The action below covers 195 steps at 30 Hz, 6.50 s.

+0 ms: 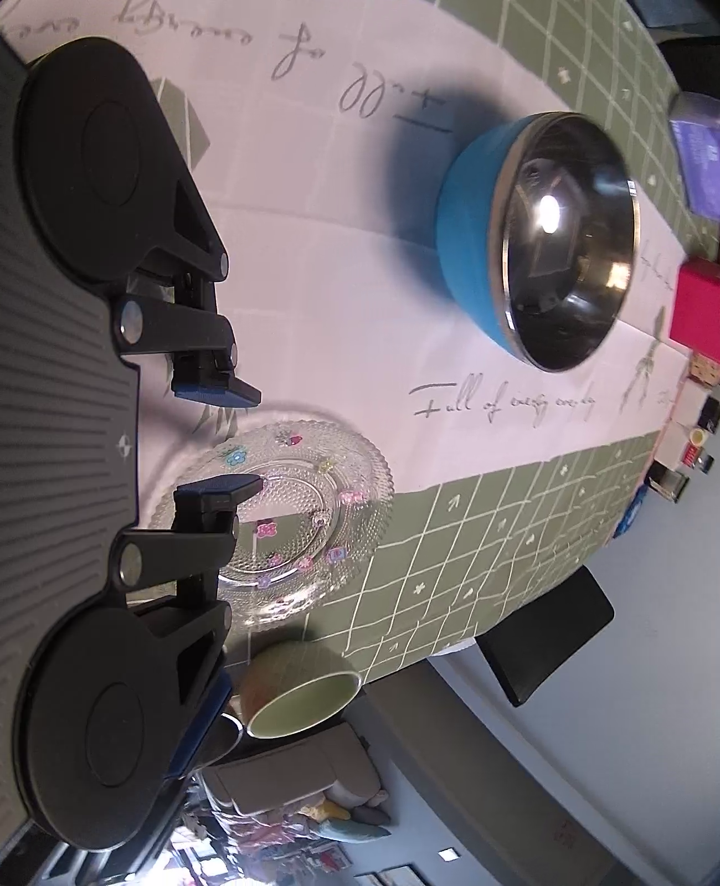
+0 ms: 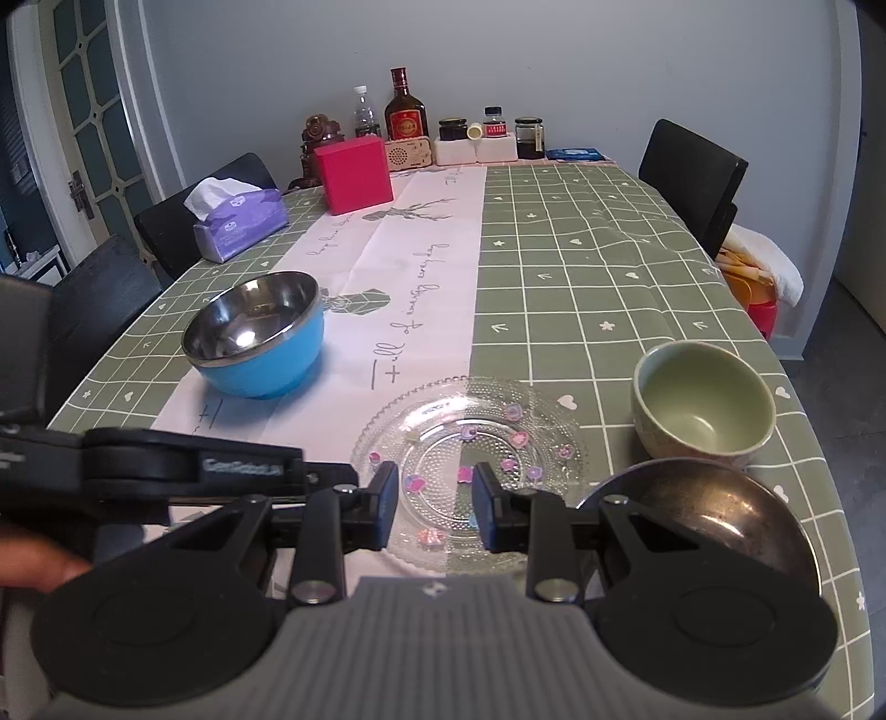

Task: Organize plates and bowls

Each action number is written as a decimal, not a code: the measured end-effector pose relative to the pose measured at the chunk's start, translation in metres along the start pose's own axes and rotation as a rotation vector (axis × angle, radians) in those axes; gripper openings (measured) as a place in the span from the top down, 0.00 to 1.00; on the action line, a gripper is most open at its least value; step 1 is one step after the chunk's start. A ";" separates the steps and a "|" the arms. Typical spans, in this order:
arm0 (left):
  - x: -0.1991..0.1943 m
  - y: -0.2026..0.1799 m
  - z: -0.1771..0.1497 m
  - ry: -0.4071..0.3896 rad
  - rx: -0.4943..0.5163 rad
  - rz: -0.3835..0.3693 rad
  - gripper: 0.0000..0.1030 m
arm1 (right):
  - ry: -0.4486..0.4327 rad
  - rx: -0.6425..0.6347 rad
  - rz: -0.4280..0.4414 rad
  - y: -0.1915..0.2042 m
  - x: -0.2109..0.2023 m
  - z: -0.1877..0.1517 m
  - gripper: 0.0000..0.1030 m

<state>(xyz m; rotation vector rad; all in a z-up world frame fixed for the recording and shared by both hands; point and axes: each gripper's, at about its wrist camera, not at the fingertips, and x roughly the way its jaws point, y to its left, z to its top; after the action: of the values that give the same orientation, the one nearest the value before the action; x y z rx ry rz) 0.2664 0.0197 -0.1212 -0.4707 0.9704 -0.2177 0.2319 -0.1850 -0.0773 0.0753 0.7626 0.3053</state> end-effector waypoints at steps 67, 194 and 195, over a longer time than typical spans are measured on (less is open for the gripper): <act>-0.060 0.086 -0.008 -0.096 0.013 0.108 0.67 | 0.181 0.196 0.130 0.010 0.067 -0.018 0.74; -0.160 0.080 -0.119 -0.078 0.103 0.112 0.61 | 0.247 0.129 0.271 0.049 -0.044 -0.105 0.59; -0.157 0.083 -0.119 -0.053 0.081 0.103 0.57 | 0.270 0.155 0.287 0.047 -0.042 -0.108 0.59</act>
<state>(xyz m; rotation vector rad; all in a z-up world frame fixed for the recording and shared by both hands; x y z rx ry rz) 0.0778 0.1182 -0.1009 -0.3502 0.9276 -0.1504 0.1180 -0.1577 -0.1190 0.2960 1.0453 0.5365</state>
